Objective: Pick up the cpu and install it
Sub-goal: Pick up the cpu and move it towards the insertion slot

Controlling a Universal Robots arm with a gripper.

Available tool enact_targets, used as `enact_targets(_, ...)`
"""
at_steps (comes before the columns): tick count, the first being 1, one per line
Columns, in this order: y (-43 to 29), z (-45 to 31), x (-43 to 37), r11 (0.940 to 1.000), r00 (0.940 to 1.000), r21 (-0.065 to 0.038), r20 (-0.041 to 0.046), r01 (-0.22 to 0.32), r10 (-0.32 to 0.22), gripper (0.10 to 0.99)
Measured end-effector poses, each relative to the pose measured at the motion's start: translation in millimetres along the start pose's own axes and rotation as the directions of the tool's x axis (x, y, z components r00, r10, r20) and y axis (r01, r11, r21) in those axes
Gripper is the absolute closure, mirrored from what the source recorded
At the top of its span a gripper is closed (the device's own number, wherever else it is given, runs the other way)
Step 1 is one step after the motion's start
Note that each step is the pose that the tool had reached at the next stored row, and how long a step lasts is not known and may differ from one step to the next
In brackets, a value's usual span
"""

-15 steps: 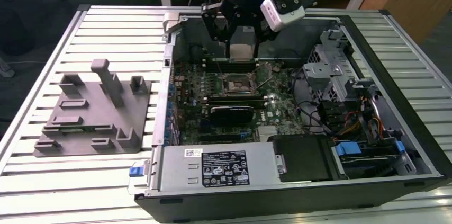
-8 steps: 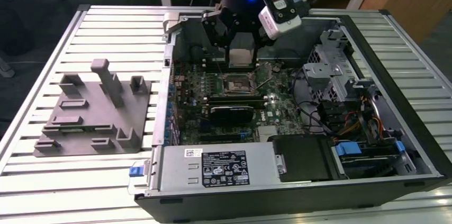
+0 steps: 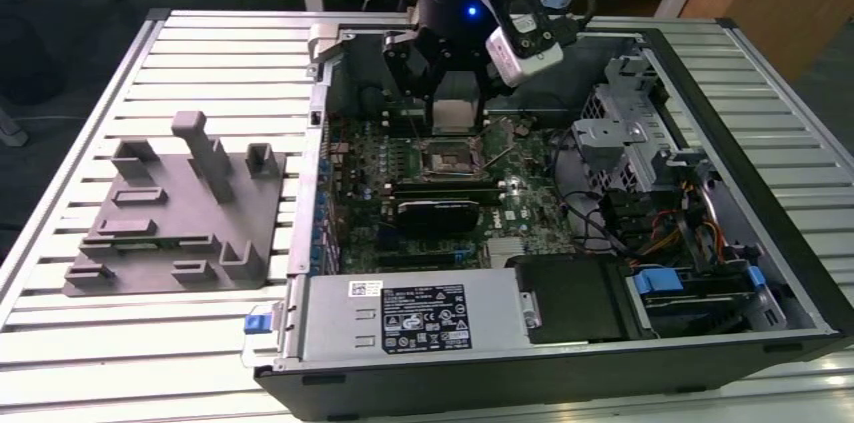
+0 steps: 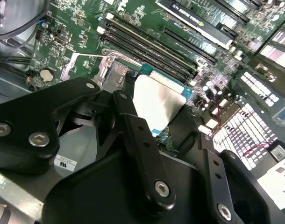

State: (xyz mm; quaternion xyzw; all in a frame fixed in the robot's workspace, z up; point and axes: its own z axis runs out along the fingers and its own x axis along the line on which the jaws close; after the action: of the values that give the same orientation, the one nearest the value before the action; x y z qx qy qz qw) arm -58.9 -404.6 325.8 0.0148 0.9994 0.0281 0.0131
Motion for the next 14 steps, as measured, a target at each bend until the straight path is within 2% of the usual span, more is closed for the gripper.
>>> enact_targets(14, 15.4, 26.5, -3.1, 1.0, 1.0, 0.0, -0.0029, 0.0, 0.0, 0.545)
